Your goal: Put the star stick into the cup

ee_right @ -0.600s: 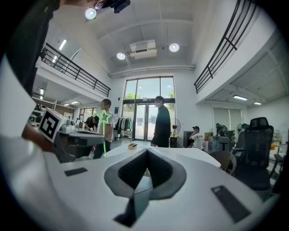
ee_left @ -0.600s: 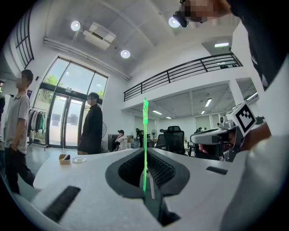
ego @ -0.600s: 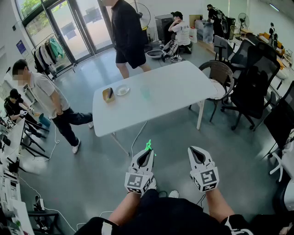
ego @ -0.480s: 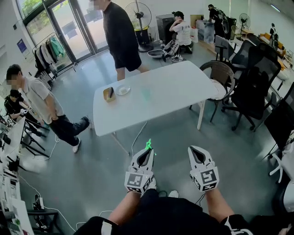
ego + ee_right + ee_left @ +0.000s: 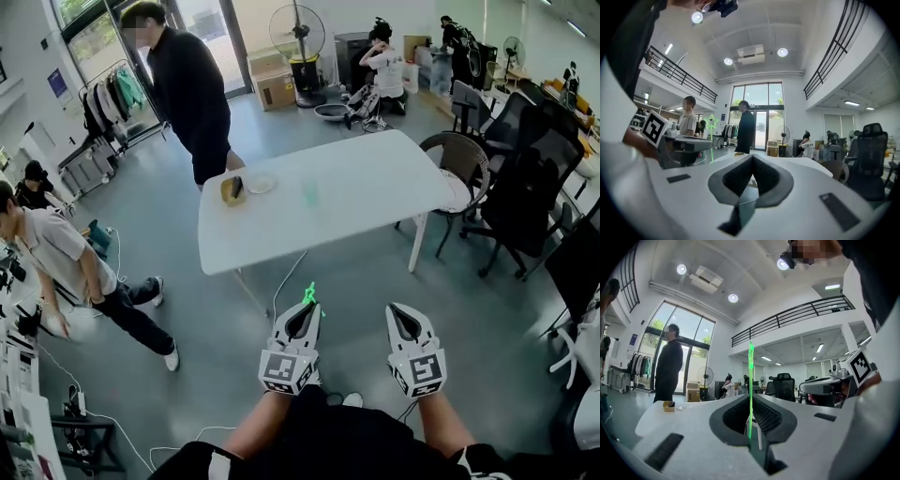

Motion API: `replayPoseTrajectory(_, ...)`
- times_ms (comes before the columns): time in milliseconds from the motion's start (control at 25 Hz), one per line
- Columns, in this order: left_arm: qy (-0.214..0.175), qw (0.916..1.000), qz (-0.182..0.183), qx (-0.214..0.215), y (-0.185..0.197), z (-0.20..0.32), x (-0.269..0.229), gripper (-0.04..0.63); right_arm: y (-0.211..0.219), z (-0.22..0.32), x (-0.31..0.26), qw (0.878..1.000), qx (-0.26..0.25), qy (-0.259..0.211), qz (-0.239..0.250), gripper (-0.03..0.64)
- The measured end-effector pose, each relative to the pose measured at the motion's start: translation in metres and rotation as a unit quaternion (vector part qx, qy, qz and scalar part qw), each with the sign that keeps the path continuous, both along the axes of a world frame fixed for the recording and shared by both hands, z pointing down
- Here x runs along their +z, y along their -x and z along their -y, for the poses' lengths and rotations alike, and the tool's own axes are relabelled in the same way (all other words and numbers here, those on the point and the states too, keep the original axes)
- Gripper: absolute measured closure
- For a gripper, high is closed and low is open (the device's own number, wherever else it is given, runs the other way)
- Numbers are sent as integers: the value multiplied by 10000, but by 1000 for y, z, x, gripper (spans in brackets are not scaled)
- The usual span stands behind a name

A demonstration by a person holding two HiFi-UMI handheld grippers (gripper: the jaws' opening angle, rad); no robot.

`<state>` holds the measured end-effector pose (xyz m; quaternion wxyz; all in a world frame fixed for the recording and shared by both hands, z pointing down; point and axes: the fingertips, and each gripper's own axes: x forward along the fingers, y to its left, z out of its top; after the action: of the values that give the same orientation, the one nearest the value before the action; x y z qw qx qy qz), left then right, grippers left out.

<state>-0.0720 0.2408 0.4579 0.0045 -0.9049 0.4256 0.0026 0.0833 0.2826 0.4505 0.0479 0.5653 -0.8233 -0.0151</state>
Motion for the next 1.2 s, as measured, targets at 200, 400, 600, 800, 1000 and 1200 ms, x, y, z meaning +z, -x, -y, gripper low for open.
replayPoseTrajectory(200,62,10000,-32,-14,1,10,5,566,-3,14,-1,10000,60,19,61,612)
replayPoseTrajectory(400,46,10000,-34,-67,6,40,7,566,-1,47,2,10000,52,63,41,612)
replayPoseTrajectory(600,29,9999,-34,-153,16,84,1,566,17,90,-6,9992,-113,-95,-358,612)
replayPoseTrajectory(800,41,9998,-64,-188,30,131,0,567,32,139,-9,9994,-157,5,-312,612)
replayPoseTrajectory(1000,13,9998,-61,-184,49,176,-8,566,52,187,-18,9987,-141,-69,-492,612)
replayPoseTrajectory(1200,-22,9999,-110,-119,66,217,-12,566,77,232,-24,9986,-183,-63,-501,612)
